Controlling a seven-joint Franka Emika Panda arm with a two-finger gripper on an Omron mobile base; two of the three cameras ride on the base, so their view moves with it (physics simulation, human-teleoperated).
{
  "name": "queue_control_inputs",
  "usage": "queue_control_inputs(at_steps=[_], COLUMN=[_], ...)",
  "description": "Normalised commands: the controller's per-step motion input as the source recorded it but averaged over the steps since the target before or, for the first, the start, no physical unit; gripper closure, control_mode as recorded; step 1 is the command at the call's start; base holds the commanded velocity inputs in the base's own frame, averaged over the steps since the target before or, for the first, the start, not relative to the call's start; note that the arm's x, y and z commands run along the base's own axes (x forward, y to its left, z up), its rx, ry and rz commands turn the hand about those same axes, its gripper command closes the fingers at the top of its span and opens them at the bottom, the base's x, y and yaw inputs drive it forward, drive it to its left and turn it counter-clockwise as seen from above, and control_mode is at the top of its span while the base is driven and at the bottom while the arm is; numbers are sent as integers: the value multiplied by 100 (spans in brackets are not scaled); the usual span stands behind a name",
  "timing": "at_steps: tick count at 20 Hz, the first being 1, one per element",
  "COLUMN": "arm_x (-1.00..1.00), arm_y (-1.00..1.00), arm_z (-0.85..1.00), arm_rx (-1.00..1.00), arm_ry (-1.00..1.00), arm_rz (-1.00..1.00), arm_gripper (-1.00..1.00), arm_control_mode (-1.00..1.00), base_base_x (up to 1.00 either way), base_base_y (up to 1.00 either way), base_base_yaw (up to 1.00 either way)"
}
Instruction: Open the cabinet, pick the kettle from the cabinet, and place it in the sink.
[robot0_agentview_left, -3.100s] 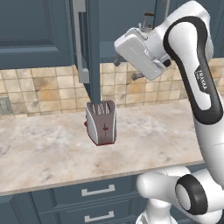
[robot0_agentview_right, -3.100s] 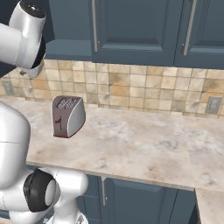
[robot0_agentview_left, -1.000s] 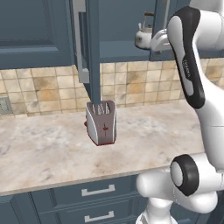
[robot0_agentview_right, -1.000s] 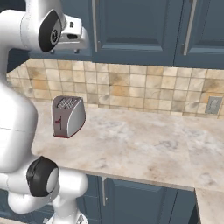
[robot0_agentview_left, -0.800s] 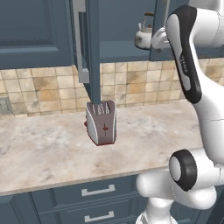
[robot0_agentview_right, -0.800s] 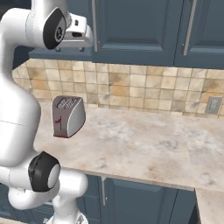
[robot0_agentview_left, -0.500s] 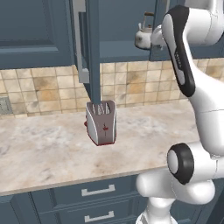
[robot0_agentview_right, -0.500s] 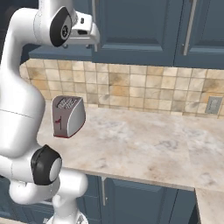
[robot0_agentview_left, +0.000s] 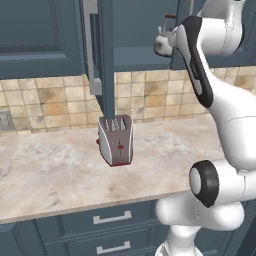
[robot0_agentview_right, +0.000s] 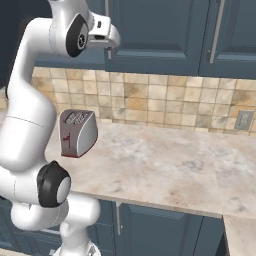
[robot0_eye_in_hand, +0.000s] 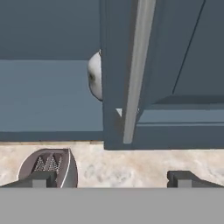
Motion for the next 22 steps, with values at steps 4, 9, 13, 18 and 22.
queue_control_inputs(at_steps=[4, 9, 13, 18, 22], arm_x=[52, 56, 56, 51, 46], arm_y=[-9, -9, -8, -8, -7], arm_z=[0, 0, 0, 7, 10], arm_rx=[1, 0, 1, 5, 7], arm_ry=[0, 0, 0, 0, 0], arm_rz=[-11, -10, -8, -3, 0], arm_gripper=[-100, -100, -100, -100, -100], arm_control_mode=[-100, -100, -100, -100, -100], base_base_x=[0, 0, 0, 0, 0], base_base_y=[0, 0, 0, 0, 0], base_base_yaw=[0, 0, 0, 0, 0])
